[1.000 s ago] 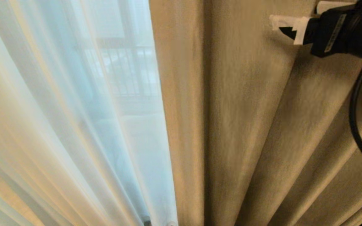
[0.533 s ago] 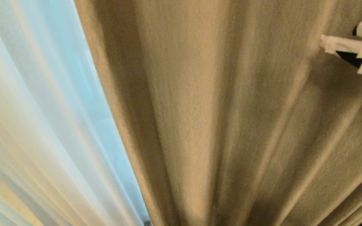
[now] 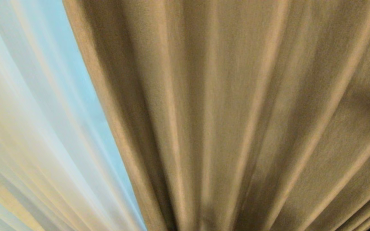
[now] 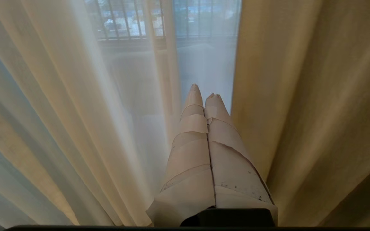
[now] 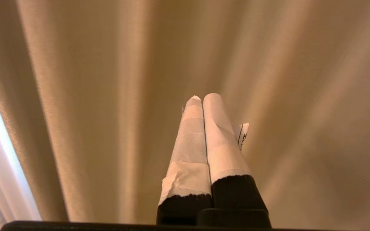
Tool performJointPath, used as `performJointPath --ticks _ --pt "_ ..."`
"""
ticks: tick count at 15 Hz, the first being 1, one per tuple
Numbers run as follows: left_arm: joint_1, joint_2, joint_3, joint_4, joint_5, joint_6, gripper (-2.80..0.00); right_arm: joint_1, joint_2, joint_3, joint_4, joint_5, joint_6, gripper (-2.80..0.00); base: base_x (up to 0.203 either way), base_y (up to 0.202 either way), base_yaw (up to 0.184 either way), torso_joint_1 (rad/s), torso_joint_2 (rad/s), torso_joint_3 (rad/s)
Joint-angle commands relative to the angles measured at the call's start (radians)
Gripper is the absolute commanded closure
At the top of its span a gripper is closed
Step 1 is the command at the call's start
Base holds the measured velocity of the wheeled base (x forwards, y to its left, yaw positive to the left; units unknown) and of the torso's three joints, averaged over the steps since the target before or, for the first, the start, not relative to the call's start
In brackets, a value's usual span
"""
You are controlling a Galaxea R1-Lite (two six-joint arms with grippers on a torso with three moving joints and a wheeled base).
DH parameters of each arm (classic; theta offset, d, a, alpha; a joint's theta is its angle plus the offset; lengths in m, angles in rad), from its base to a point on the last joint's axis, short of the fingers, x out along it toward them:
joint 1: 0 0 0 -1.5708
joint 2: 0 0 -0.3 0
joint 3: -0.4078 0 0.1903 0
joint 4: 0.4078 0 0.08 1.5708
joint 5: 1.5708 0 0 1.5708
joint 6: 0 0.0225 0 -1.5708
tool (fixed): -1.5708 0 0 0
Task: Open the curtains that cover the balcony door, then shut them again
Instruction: Close the outer curtains on both sides
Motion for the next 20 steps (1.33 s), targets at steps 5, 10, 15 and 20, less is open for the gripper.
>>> performJointPath --ticks 5,10,15,20 --pt "0.0 0.0 0.0 -0.001 0.001 0.0 0.0 -0.114 -0.1 0.218 -0.095 0.003 0.008 0.0 0.0 0.0 0.0 0.0 0.0 0.0" --pt "0.0 0.0 0.0 -0.001 0.001 0.0 0.0 -0.298 -0.152 0.465 -0.187 0.031 0.018 0.0 0.0 0.0 0.0 0.0 0.0 0.0" --pt "0.0 0.0 0.0 0.001 0.001 0.0 0.0 -0.509 -0.276 0.638 -0.173 0.332 0.032 0.0 0.0 0.0 0.0 0.0 0.0 0.0" --pt "0.0 0.0 0.0 -0.001 0.0 0.0 0.0 -0.619 -0.484 0.737 0.027 0.347 0.027 0.0 0.0 0.0 0.0 0.0 0.0 0.0"
